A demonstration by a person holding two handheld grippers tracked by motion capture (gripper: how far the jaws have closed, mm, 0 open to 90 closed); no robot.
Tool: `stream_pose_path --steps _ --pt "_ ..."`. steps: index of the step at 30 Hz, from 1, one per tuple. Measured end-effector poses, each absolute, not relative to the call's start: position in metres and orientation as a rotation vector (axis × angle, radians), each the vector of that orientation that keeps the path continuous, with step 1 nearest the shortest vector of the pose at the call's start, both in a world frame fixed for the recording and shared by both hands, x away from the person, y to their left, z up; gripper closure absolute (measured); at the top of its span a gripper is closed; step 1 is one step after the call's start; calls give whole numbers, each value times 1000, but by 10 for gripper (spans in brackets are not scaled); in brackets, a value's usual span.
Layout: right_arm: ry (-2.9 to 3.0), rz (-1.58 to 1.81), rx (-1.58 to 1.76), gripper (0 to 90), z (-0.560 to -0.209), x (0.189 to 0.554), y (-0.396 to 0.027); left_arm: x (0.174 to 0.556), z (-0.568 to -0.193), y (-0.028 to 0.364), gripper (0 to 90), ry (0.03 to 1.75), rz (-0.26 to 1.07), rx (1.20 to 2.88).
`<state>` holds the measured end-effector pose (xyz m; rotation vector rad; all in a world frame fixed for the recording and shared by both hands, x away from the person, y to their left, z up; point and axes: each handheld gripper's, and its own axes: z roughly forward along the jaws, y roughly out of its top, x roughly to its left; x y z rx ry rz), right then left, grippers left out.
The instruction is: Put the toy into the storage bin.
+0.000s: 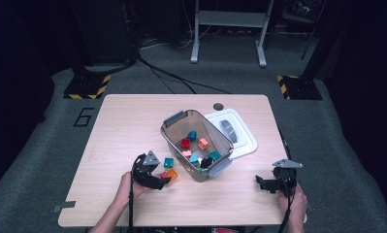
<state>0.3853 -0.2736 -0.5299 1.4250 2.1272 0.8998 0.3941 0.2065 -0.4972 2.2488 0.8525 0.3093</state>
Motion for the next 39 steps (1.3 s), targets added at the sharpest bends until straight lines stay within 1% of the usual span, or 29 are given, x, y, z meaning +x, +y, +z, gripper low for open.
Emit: stream_pose_path --steps 3,9,11,12,14,15,25,39 --pt "2127 900 1426 0 -530 385 -274 395 -499 208 330 855 289 2239" --pt "2127 900 1425 0 -530 385 -274 396 -499 208 437 834 278 2268" --pt "2127 900 1425 0 -530 385 -274 396 -500 207 485 832 286 2262" --pt "2127 900 1425 0 -530 385 -274 396 -498 208 506 827 269 2275" --pt "2127 900 1425 0 -530 385 -274 395 -499 208 572 831 276 2263" --pt "2127 900 1425 0 -530 385 -274 395 -499 209 582 835 283 2261" --pt "2127 900 1425 0 -530 385 -274 396 -498 214 590 854 286 2251" --pt "2127 900 1425 0 -530 385 -274 403 -484 232 591 923 328 2195"
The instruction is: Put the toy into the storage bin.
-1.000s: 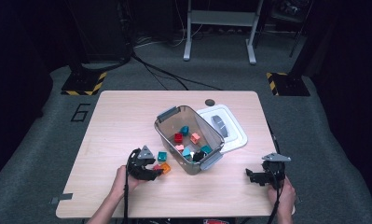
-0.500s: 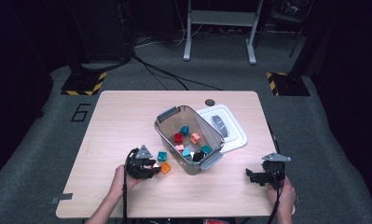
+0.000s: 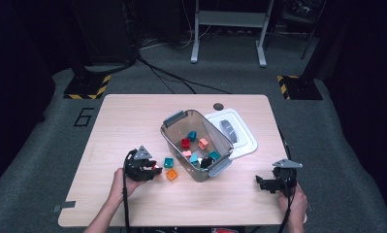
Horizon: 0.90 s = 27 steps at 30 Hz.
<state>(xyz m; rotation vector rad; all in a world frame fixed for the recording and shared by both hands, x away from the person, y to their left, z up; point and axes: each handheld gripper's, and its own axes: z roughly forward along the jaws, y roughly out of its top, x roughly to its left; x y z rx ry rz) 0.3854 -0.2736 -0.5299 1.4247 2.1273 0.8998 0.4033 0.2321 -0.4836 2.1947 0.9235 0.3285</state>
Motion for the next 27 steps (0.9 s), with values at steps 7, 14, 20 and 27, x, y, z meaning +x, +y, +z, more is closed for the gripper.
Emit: stream_pose_path --steps 7,14,20,27 --pt "2127 900 1425 0 -530 385 -274 409 -473 240 591 946 360 2186" --pt "2127 900 1425 0 -530 385 -274 417 -458 247 591 964 391 2157" --pt "2128 900 1425 0 -530 385 -274 424 -444 250 591 958 427 2151" --pt "2124 901 1428 0 -530 385 -273 429 -428 250 591 950 454 2135"
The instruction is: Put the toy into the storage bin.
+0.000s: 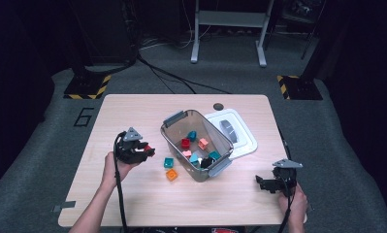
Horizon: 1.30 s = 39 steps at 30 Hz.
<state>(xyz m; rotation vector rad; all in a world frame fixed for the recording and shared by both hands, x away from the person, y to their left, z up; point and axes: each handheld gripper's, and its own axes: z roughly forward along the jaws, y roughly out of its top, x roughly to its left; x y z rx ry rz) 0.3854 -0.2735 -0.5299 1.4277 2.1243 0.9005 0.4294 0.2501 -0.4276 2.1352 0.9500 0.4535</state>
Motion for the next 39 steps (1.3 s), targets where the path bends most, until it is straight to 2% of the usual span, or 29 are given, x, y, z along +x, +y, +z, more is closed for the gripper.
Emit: stream_pose_path --steps 15,39 --pt "2127 900 1426 0 -530 385 -274 455 -383 250 591 954 523 2075" --pt "2127 900 1425 0 -530 385 -274 481 -337 202 591 842 578 2062"
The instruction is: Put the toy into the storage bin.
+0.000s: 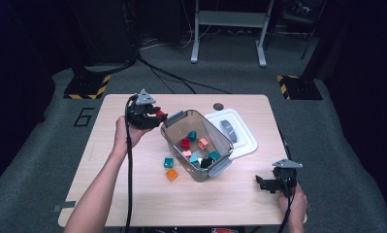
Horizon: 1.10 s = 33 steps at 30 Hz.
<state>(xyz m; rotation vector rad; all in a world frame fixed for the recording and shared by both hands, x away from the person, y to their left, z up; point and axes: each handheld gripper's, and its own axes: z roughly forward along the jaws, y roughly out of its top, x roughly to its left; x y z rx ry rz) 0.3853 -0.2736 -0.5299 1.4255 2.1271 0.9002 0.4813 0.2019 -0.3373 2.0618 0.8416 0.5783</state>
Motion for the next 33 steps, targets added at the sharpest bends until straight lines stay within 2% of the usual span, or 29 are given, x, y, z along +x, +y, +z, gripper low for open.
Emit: stream_pose_path --steps 17,25,33 --pt "2127 900 1425 0 -530 385 -274 493 -368 178 591 842 480 2142" --pt "2127 900 1425 0 -530 385 -274 497 -389 180 591 883 456 2192" --pt "2128 900 1425 0 -530 385 -274 497 -393 183 588 911 450 2186"
